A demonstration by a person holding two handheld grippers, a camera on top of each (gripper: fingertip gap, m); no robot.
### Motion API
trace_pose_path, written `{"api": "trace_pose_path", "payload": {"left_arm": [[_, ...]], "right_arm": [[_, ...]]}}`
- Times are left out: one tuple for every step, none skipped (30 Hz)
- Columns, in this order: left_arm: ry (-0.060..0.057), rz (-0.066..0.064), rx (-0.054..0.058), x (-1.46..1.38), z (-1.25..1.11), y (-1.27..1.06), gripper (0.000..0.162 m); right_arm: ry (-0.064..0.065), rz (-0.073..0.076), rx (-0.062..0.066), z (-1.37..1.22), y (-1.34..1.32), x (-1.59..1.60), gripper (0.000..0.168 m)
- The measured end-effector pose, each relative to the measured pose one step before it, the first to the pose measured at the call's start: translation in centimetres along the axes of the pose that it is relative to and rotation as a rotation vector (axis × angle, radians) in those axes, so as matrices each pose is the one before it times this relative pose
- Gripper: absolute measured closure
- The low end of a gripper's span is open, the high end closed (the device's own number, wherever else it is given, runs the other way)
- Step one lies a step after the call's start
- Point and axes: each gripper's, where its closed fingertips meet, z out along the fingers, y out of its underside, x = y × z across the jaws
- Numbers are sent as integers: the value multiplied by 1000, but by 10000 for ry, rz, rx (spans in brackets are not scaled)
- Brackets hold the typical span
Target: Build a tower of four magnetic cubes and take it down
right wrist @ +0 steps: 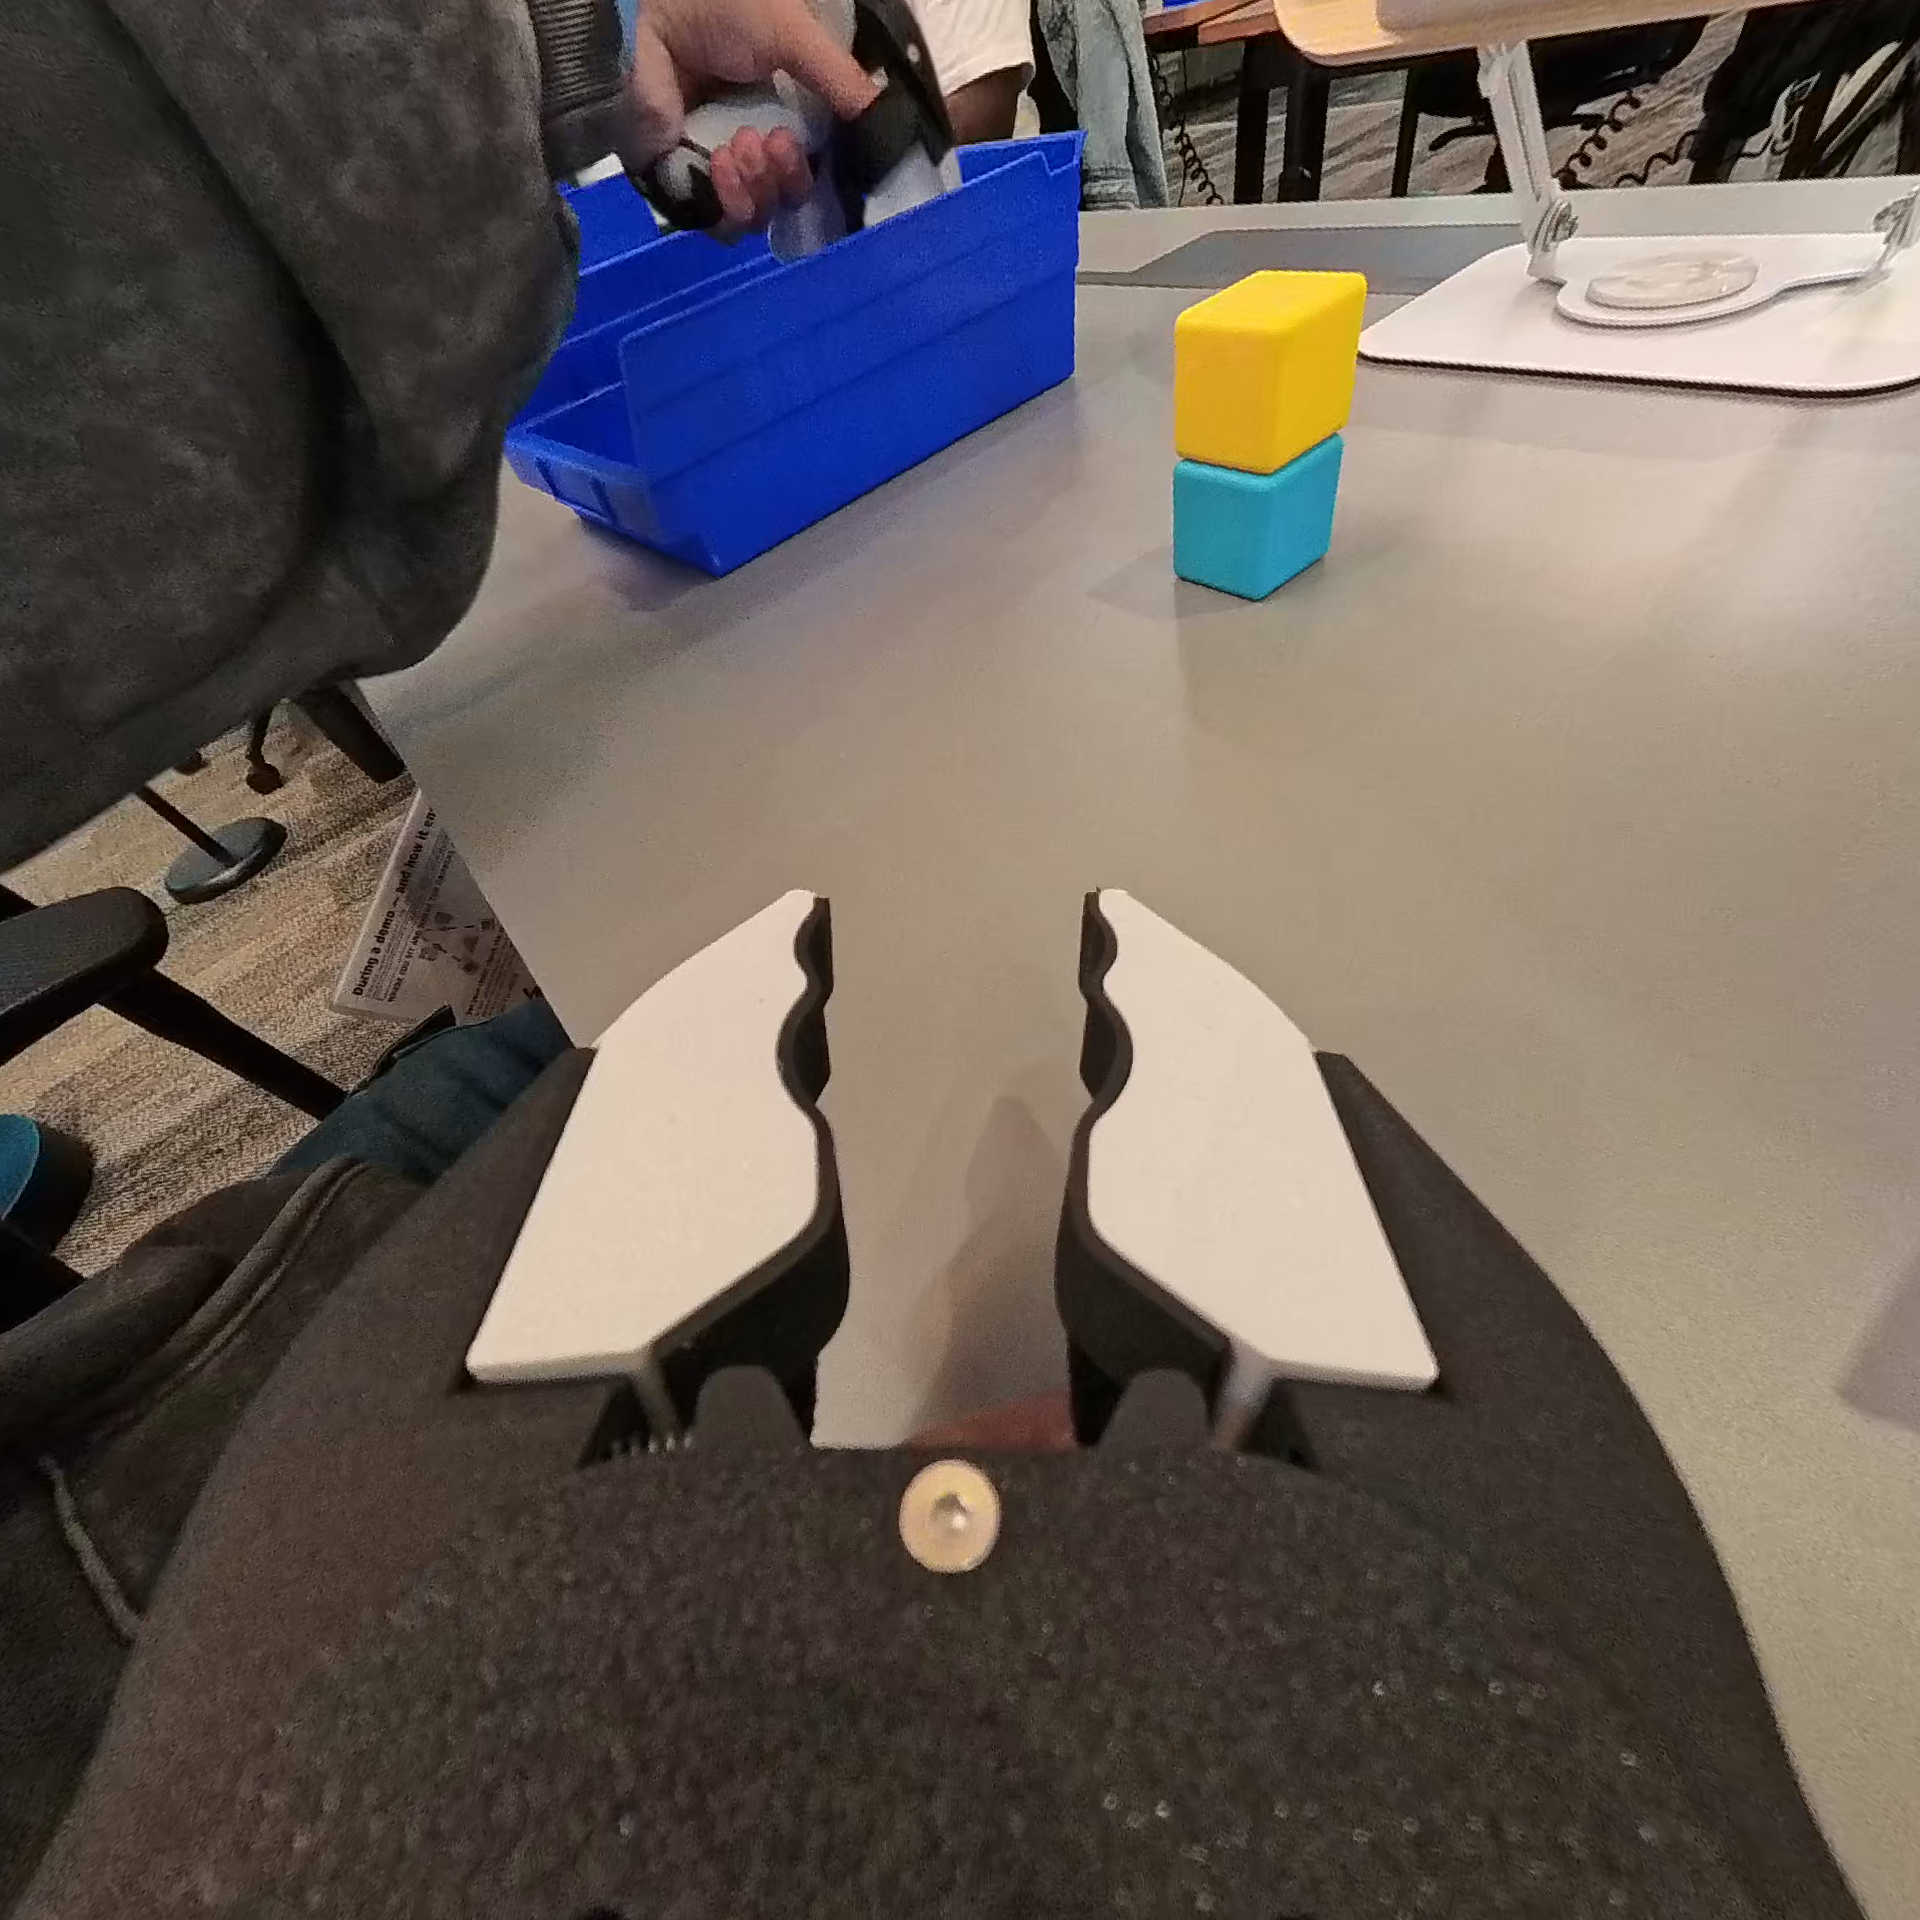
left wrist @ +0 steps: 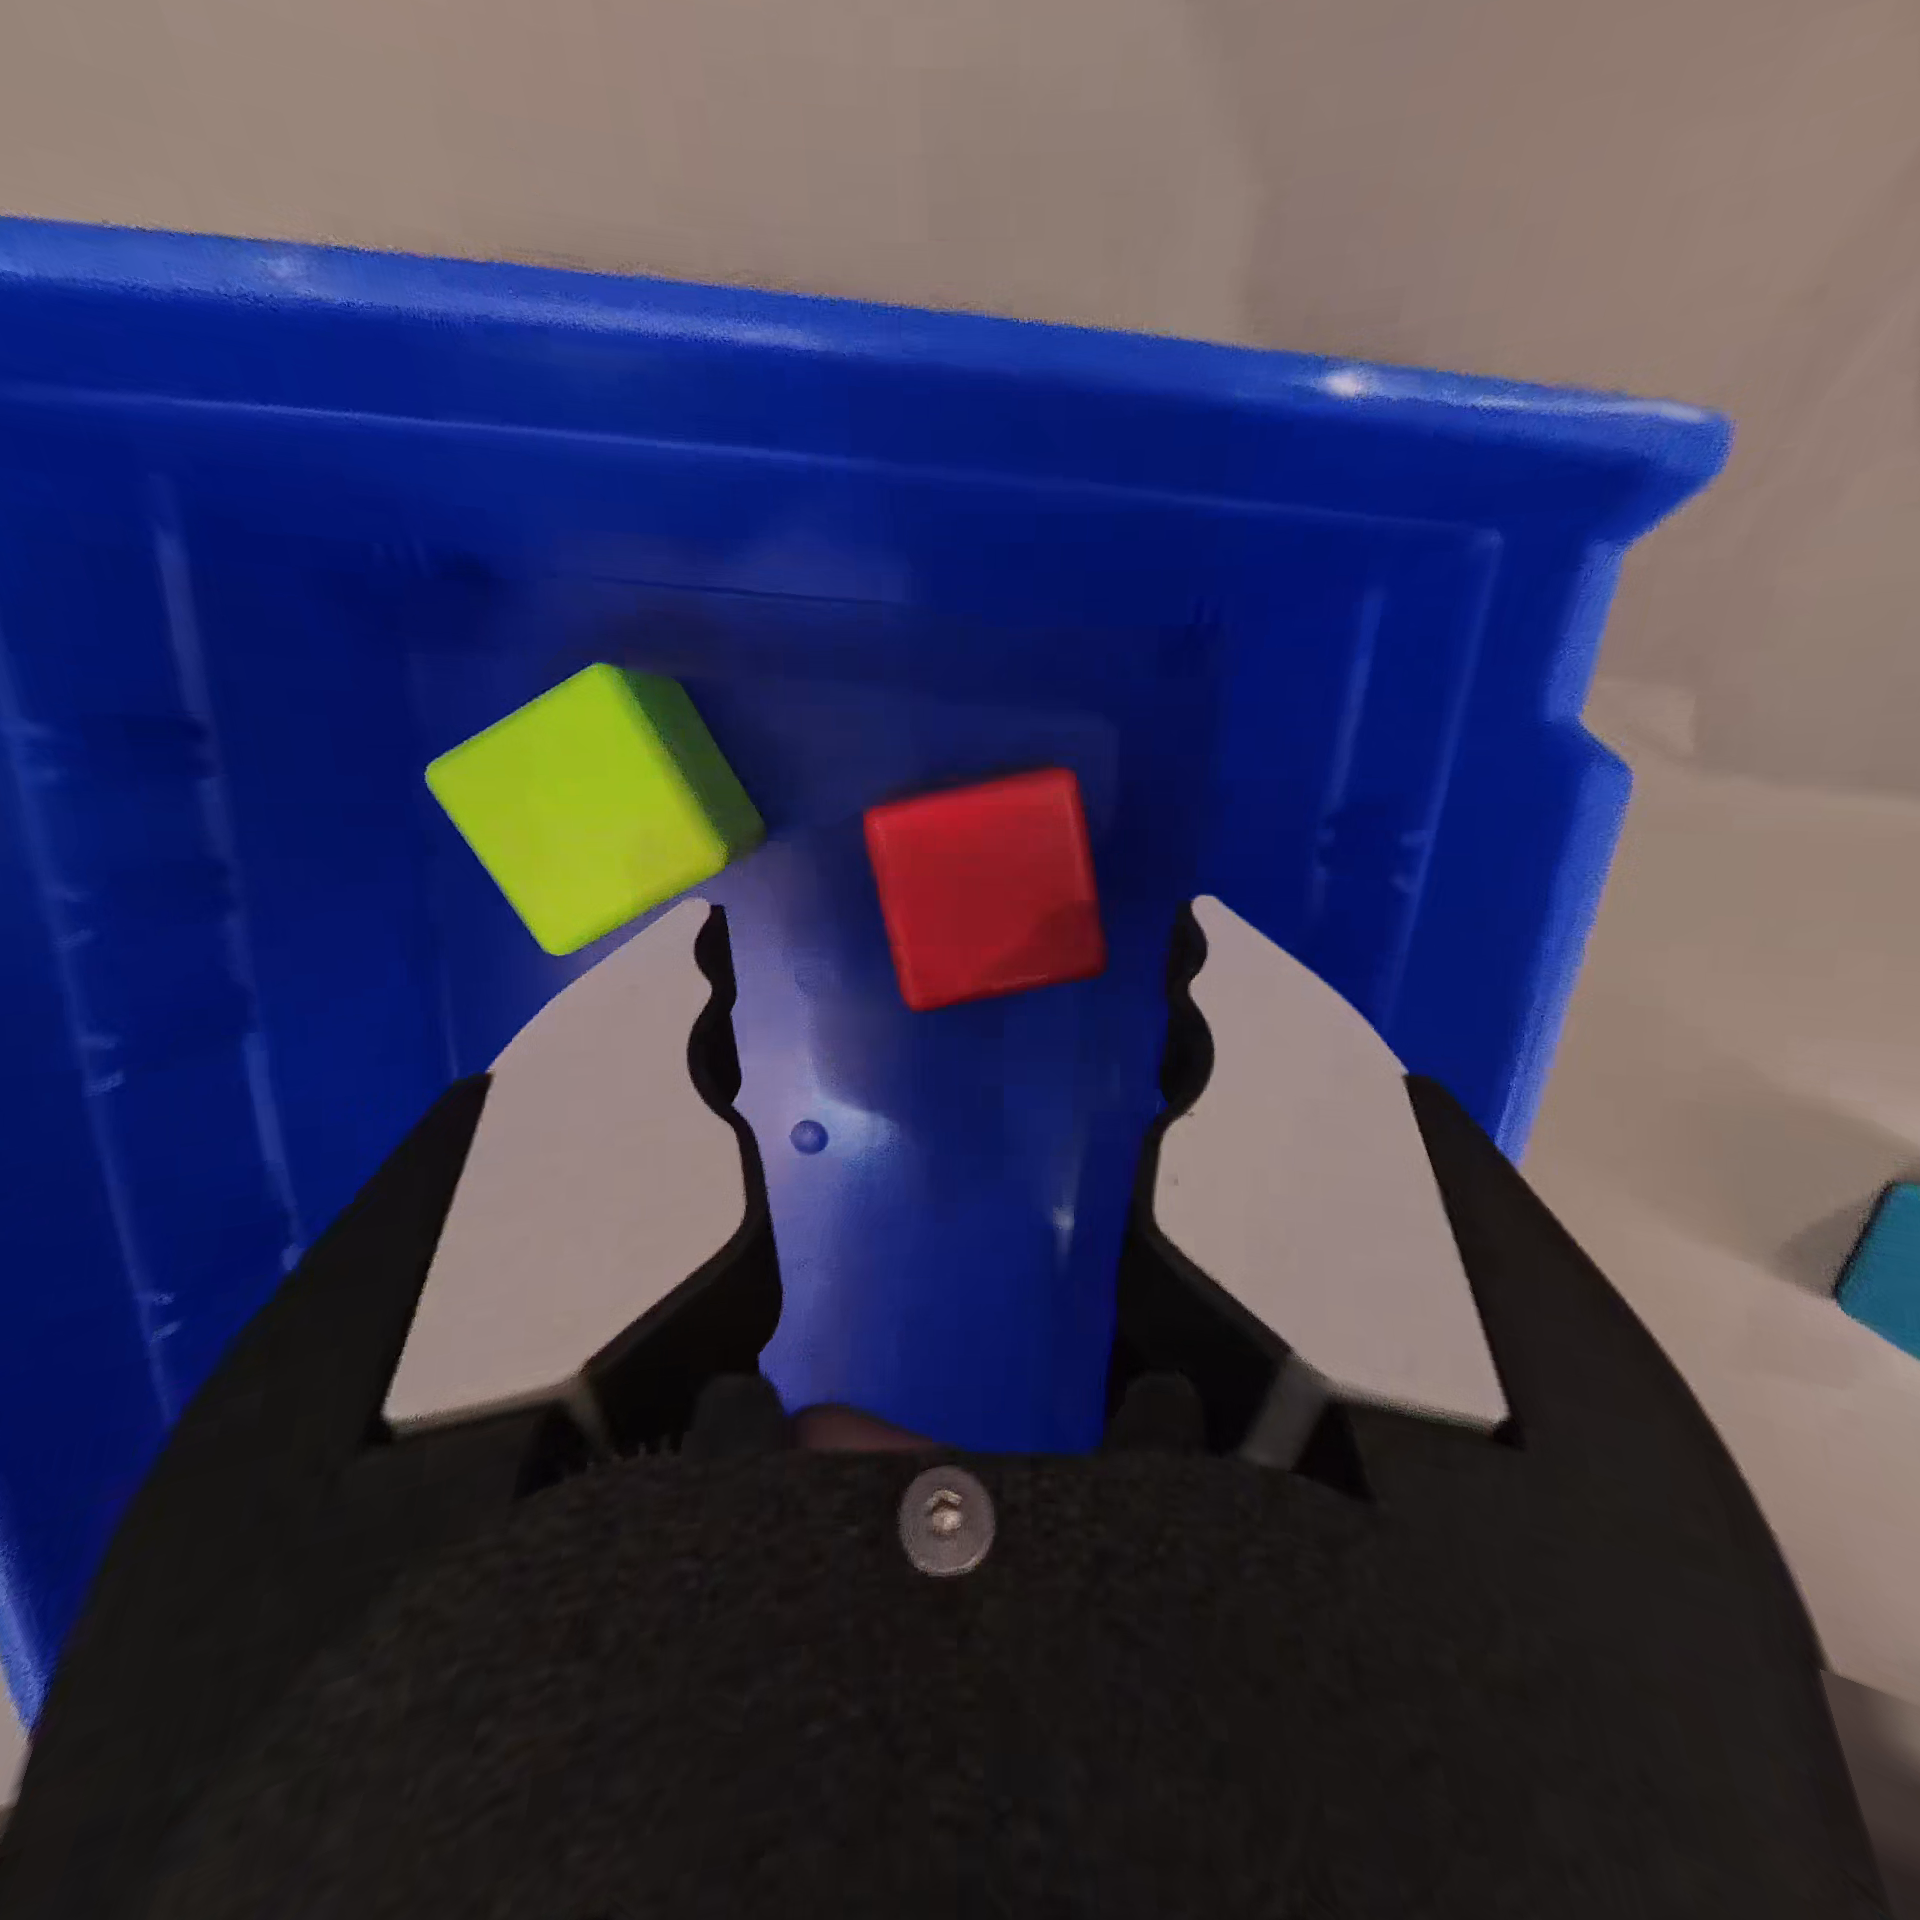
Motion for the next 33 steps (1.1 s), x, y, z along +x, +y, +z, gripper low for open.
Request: {"api": "trace_pose_path", "payload": {"left_arm": [[-72,-181,-157,-45,389,-96,83],[-85,-186,-163,-114,338,8,83],[-9,-138,-180,8,307,77,83],[10,-78,-160,83,281,114,83],[-58,-57,-167,-30,293,122,83],[-49,-68,-147,-47,287,84,82],[1,-94,-100,9,266,27,82],[32,-87,-90,45,268,28,82],[29,-78,-76,33,252,33,83],[-18,-88,-62,-54,301,70,85],[-17,-49,-98,-42,371,152,86],[35,-5,-63,45,346,106,91],[76,-54,54,84,236,-52,97],[199,6,67,271,172,-55,111],[143,165,70,228,83,-67,112],[-13,224,57,-15,16,-56,112],[-13,196,12,-16,-18,-1,112],[-4,247,21,-5,-101,38,112],[-52,311,64,-95,-181,15,112],[-104,328,137,-230,-306,-49,112],[-73,336,234,-243,-448,-132,112],[31,349,301,-135,-595,-133,112],[99,262,325,-118,-731,-110,112],[192,250,410,-9,-871,-193,112],[304,378,415,212,-1000,-152,112],[244,386,287,186,-1086,-40,112],[117,504,275,106,-1204,-94,112],[117,604,141,254,-1241,29,112],[354,529,-124,703,-1218,288,112],[483,508,-107,1119,-1233,121,113],[288,593,141,1136,-1270,-369,113],[216,740,164,1267,-1233,-592,113],[302,820,134,1559,-1119,-730,113]], "right_arm": [[-3,7,-12,19,4,2,122],[-5,4,-8,11,12,6,122],[-8,-1,-8,8,7,-11,122],[-19,-1,-8,15,3,-18,122],[-29,0,-5,6,12,-29,122],[-23,1,-4,4,2,-24,122],[-8,0,5,3,-6,-11,122],[-13,-5,5,-3,-4,-20,122],[-13,-2,5,-3,-6,-8,122],[-4,2,9,-7,-8,-6,122],[-5,6,5,4,-10,3,122],[-13,10,2,5,0,6,122],[-12,13,1,-6,-4,-4,122],[-11,16,0,10,0,10,122],[-12,22,0,10,-1,5,122],[-11,16,3,-4,-11,9,122],[-6,9,2,11,0,8,122],[-4,4,-2,5,-1,-2,122],[-2,1,3,9,-8,3,122],[-2,0,5,6,3,0,123],[-1,2,1,7,-5,3,122],[-3,-1,0,0,0,-4,122],[0,-3,1,17,5,4,123],[5,-2,-3,11,0,6,123],[6,-5,-9,14,8,3,123],[4,-12,-14,27,23,-8,123],[12,-16,-5,16,6,5,123],[18,-13,-2,12,6,4,123],[14,-12,-3,12,3,12,123],[5,-11,-2,5,6,-7,123],[0,-9,-4,10,5,-9,123],[4,-5,-3,8,12,3,123],[4,8,-20,29,20,12,123]]}}
